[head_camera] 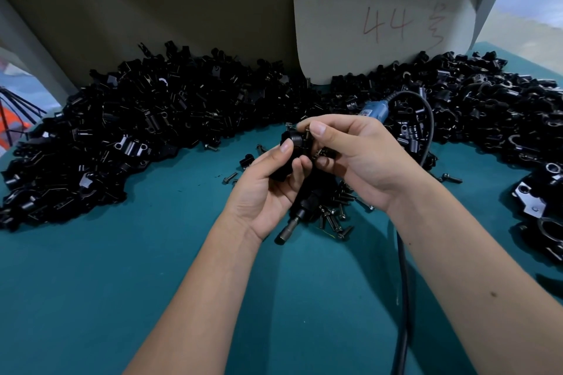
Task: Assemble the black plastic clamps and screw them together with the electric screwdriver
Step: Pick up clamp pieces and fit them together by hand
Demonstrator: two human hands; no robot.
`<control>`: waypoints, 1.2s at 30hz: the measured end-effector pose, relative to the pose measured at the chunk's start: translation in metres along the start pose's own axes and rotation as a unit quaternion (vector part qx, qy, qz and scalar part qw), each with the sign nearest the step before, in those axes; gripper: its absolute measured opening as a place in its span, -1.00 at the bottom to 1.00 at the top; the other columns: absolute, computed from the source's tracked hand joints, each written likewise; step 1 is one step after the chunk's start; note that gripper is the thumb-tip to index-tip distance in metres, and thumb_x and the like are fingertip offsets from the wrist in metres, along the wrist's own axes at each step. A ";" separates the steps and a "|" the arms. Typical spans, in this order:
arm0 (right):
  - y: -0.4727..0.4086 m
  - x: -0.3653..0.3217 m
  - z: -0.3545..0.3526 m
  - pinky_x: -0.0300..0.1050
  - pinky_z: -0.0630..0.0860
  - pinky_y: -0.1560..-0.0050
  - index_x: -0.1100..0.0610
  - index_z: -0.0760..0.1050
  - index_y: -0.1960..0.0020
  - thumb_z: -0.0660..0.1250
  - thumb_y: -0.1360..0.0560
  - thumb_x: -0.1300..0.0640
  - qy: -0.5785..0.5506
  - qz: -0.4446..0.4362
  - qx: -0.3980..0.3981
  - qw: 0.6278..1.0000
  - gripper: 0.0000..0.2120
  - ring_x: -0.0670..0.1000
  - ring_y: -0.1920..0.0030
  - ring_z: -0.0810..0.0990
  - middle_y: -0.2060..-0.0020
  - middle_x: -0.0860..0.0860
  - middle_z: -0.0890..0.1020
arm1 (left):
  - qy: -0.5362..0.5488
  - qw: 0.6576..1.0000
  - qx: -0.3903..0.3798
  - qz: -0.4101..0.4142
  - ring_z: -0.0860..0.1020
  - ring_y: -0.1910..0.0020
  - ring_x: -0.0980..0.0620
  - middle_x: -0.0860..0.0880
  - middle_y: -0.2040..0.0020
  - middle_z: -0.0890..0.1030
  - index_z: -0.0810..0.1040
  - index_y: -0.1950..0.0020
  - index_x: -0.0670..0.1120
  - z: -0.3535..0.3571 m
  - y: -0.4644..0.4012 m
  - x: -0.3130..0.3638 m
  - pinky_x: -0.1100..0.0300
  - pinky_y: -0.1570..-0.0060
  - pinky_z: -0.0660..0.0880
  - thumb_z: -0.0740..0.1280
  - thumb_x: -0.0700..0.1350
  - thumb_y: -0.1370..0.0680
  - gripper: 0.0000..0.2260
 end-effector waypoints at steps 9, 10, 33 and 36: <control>-0.001 -0.001 -0.001 -0.27 0.45 0.32 0.10 0.73 0.12 0.53 -0.50 0.12 0.054 -0.017 0.033 0.998 -0.94 -0.11 0.24 0.56 0.24 0.01 0.64 | -0.003 1.000 0.002 -0.014 0.66 0.23 0.04 -0.21 0.02 0.67 0.73 0.04 -0.25 0.000 0.001 0.000 0.36 0.27 0.61 0.58 -0.22 -0.33 -0.76; -0.001 0.000 0.000 -0.26 0.44 0.35 0.11 0.69 0.18 0.58 -0.41 0.07 0.055 -0.019 0.052 0.997 -0.87 -0.09 0.27 0.53 0.28 0.01 0.60 | -0.007 1.000 0.006 -0.015 0.66 0.23 0.04 -0.20 0.03 0.67 0.73 0.06 -0.24 0.000 0.001 0.000 0.36 0.28 0.60 0.59 -0.22 -0.32 -0.77; -0.001 0.000 0.010 -0.28 0.45 0.43 0.15 0.71 0.19 0.50 -0.54 0.21 0.011 -0.065 0.076 0.995 -0.87 -0.06 0.48 0.44 0.40 0.05 0.57 | 0.010 1.000 0.001 -0.014 0.65 0.20 0.02 -0.29 -0.01 0.61 0.56 -0.22 -0.30 0.002 0.001 -0.001 0.35 0.24 0.61 0.59 -0.22 -0.32 -0.49; -0.002 0.002 0.011 -0.26 0.46 0.44 0.14 0.68 0.24 0.57 -0.49 0.17 0.029 -0.071 0.107 0.991 -0.85 -0.03 0.47 0.44 0.41 0.07 0.58 | -0.002 1.000 0.003 -0.008 0.63 0.18 0.04 -0.28 -0.02 0.58 0.53 -0.28 -0.27 0.000 -0.002 -0.002 0.36 0.22 0.61 0.56 -0.21 -0.37 -0.49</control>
Point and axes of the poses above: each hand's wrist, its own y-axis away from the middle knuckle, its own z-axis out of the palm, x = y × z, the point moved 3 cm from there along -y, towards the middle knuckle
